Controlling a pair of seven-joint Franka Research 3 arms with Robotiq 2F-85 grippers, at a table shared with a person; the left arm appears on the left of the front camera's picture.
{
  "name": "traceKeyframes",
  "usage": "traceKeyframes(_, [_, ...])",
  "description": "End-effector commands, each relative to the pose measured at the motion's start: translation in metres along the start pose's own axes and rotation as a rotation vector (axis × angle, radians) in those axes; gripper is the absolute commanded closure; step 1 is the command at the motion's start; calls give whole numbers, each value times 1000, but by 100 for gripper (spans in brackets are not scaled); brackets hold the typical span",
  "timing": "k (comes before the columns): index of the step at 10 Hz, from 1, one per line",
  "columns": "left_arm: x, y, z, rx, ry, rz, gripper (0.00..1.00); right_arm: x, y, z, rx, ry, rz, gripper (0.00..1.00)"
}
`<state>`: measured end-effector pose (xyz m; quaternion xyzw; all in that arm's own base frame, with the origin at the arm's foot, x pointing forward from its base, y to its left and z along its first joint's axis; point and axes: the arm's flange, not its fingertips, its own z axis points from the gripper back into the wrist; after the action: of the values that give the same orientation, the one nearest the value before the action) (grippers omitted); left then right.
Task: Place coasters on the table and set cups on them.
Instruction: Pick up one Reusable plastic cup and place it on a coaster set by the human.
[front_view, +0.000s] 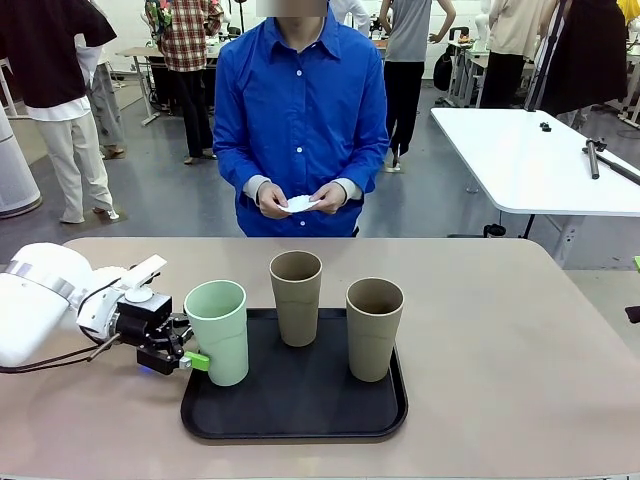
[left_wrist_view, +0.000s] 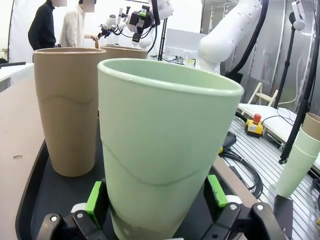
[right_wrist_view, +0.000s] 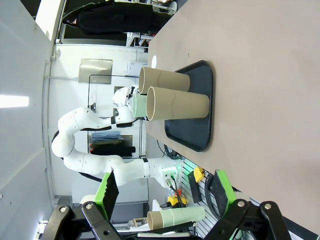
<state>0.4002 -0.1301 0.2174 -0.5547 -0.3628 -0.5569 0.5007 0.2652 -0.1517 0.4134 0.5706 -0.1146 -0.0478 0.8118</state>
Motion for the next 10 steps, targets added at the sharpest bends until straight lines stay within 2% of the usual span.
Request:
traceKeyframes(1, [-2, 2, -9, -17, 14, -25, 0, 0, 1, 0, 9, -3, 7, 0])
traceKeyframes(8, [-2, 6, -38, -49, -14, -86, 0, 0, 1, 0, 9, -3, 7, 0])
traceKeyframes(9, [-3, 6, -38, -49, -22, -89, 4, 0, 1, 0, 9, -3, 7, 0])
traceKeyframes(10, [-3, 6, -38, -47, -33, -93, 60, 0, 1, 0, 9, -3, 7, 0])
